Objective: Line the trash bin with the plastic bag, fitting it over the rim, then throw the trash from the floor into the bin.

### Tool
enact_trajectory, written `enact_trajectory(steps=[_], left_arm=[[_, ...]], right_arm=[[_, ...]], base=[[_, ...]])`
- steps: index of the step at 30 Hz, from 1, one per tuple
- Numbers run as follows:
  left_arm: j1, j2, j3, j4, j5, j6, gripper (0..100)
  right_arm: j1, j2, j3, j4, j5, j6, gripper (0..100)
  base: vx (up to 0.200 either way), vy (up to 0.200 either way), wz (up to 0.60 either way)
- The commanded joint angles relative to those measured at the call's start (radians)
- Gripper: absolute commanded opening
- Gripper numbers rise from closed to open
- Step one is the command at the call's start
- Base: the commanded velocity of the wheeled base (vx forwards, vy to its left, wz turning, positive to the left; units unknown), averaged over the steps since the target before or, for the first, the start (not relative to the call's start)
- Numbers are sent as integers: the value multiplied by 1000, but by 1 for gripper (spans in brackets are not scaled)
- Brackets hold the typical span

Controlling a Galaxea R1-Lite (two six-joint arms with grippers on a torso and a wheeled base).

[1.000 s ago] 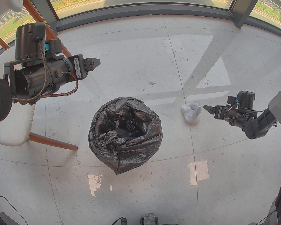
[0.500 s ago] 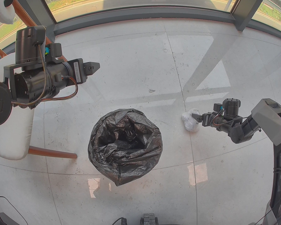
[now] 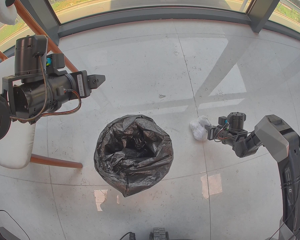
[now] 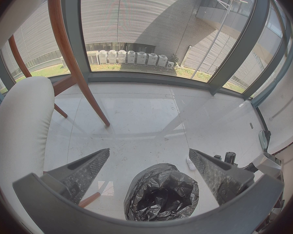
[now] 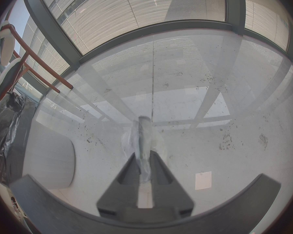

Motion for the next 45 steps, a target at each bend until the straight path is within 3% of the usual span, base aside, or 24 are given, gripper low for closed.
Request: enact_trajectory(steps=[1,8,9,14,17,21,28,34,38,39,45], left_arm=[[0,-1,0,0,0,-1,100],[0,-30,14,-6,2,-2,100],[0,-40,26,-6,2,-2,100],[0,-66,84,-6,-7,-1,100],[0,-78,95,-8,-9,-1,100],[0,-83,95,-8,-14,-1,100],[0,-83,91,-9,-30,13,100],[0,-83,95,-9,-30,45,100],[0,-81,91,-9,-30,51,100],[0,-81,91,-9,-30,50,100],[0,-81,92,-63,-35,54,100]], right_arm=[[-5,38,-6,0,3,4,0],[0,-203,93,-88,4,125,0],[6,-338,156,-80,6,182,0],[75,-671,338,15,15,280,0],[174,-838,458,106,18,337,0],[368,-973,636,158,21,415,0],[567,-936,662,156,13,408,0],[615,-844,630,156,21,313,0],[618,-807,588,158,23,297,0],[615,-803,579,159,21,297,100],[585,-833,588,156,3,305,100]], base=[[0,0,0],[0,0,0],[0,0,0],[0,0,0],[0,0,0],[0,0,0],[0,0,0],[0,0,0],[0,0,0],[0,0,0],[0,0,0]])
